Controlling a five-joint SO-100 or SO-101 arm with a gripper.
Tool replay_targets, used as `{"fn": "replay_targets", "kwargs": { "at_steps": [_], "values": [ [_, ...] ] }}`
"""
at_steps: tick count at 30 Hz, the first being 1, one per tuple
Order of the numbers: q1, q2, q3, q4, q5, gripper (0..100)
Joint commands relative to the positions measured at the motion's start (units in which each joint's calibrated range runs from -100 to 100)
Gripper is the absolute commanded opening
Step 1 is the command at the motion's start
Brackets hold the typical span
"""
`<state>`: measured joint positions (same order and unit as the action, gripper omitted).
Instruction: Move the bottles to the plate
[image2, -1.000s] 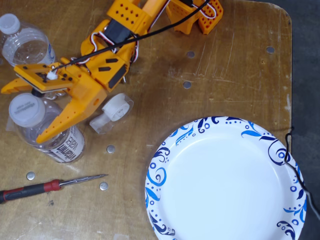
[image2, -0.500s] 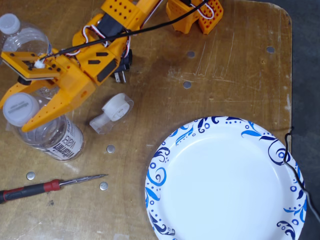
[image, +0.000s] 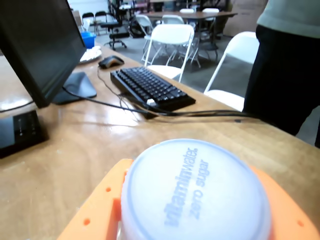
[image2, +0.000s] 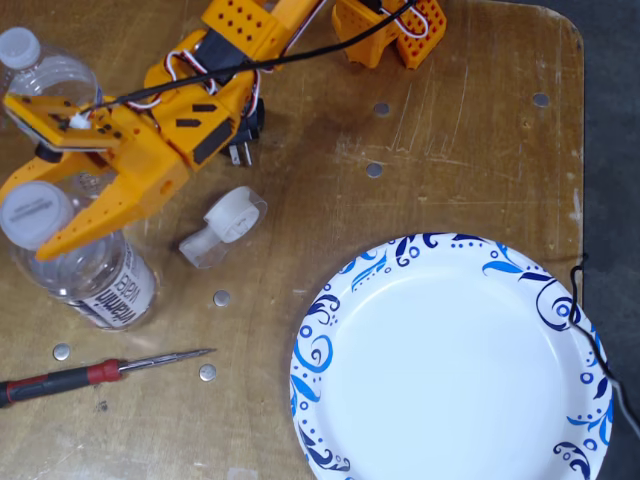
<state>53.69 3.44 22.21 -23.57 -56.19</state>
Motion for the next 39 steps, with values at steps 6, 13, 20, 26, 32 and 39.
{"fn": "replay_targets", "kwargs": {
  "at_steps": [6, 13, 20, 26, 32, 39],
  "values": [
    [-3.50, -7.15, -2.66, 0.25, 0.27, 12],
    [-9.54, -17.69, -2.75, 12.17, 0.11, 13],
    [-15.58, -27.39, -2.39, 21.66, -0.20, 12],
    [-20.86, -33.37, -2.39, 28.01, -0.20, 12],
    [-25.93, -35.82, -2.30, 31.15, -0.20, 12],
    [-33.37, -36.07, -0.23, 31.93, -0.26, 12]
  ]
}}
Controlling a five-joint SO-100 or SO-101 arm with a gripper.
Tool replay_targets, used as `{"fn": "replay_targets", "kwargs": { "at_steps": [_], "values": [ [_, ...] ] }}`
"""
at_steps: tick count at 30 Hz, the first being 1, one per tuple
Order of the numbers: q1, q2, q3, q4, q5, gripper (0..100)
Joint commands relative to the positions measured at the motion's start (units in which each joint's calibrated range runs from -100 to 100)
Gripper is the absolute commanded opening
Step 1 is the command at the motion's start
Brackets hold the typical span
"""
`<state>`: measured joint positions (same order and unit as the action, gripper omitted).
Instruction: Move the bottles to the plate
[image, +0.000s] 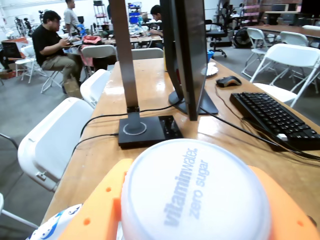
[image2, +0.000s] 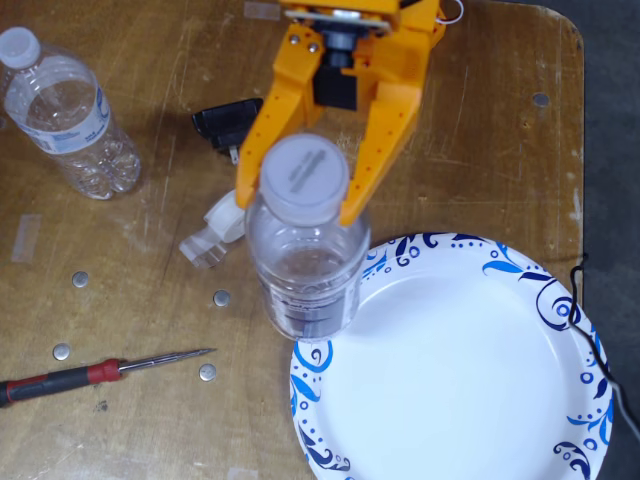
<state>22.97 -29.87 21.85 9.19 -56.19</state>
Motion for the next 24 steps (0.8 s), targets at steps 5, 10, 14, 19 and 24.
{"fn": "replay_targets", "kwargs": {
  "at_steps": [5, 10, 14, 19, 24],
  "values": [
    [-7.72, -2.85, 5.17, -0.84, -0.31, 12],
    [-13.54, -2.85, 9.05, -1.45, -0.31, 12],
    [-17.63, -2.09, 13.46, -9.97, -0.31, 12],
    [-18.93, 0.86, 20.13, -23.90, -1.56, 12],
    [-21.73, 2.97, 24.36, -29.99, -1.51, 12]
  ]
}}
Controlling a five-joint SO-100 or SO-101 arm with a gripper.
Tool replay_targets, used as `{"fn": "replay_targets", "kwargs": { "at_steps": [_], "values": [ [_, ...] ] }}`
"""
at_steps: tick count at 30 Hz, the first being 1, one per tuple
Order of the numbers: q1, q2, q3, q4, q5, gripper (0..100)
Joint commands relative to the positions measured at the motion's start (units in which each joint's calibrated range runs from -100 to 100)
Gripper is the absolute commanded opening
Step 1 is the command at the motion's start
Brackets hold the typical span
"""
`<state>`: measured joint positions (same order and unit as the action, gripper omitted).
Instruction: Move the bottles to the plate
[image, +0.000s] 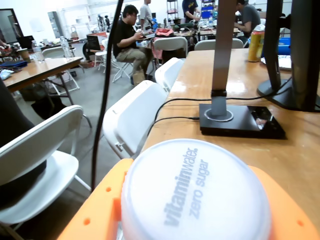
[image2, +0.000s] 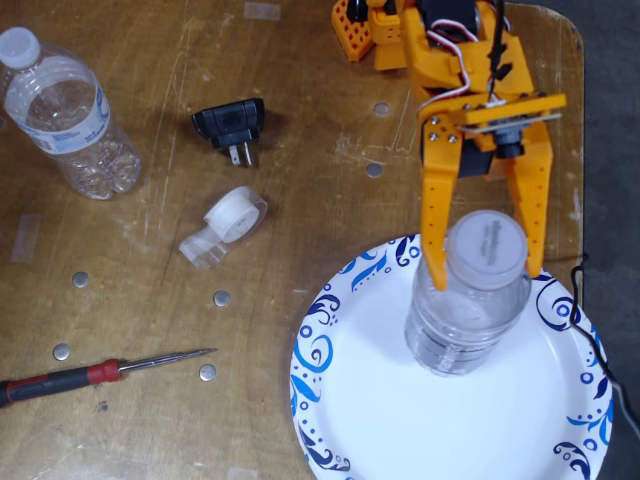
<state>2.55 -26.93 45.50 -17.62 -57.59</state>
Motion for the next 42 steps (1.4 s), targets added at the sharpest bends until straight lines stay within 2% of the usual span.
{"fn": "replay_targets", "kwargs": {
  "at_steps": [1, 16, 30, 42],
  "values": [
    [-1.74, 0.03, 1.43, -3.27, -0.26, 12],
    [-7.78, 0.45, 6.93, -3.79, -0.41, 12],
    [-7.35, 0.71, 3.96, -4.75, -0.57, 12],
    [-5.63, 9.14, -2.17, -6.14, -0.15, 13]
  ]
}}
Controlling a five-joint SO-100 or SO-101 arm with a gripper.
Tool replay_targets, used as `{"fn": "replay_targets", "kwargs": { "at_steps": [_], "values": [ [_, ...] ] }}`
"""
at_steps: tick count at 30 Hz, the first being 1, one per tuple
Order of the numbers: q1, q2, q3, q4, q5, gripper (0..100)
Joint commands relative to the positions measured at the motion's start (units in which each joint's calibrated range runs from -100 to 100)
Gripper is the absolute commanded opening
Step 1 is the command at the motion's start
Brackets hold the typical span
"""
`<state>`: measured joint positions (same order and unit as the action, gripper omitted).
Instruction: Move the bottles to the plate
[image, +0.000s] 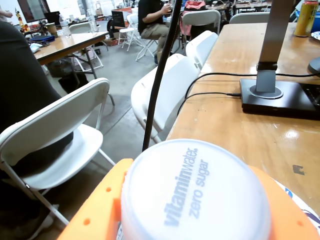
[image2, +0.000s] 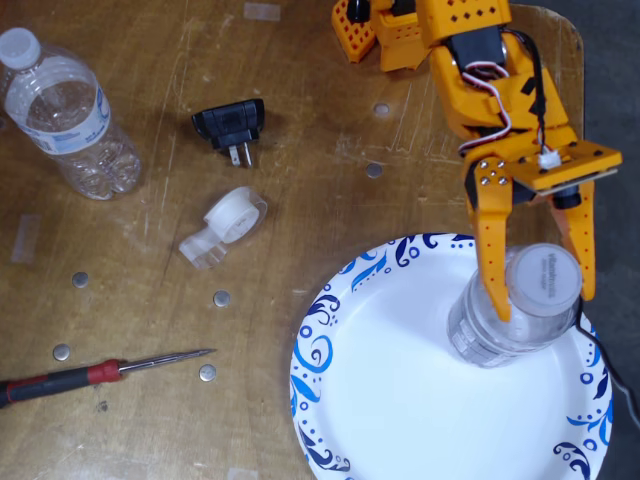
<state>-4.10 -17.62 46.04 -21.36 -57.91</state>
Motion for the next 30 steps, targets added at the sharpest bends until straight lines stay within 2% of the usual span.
{"fn": "replay_targets", "kwargs": {
  "at_steps": [1, 13, 30],
  "values": [
    [1.35, 0.25, -2.35, -3.88, 0.21, 13],
    [2.86, 0.33, 5.85, -9.88, 0.26, 13],
    [2.11, 0.42, 5.76, -9.01, 0.21, 13]
  ]
}}
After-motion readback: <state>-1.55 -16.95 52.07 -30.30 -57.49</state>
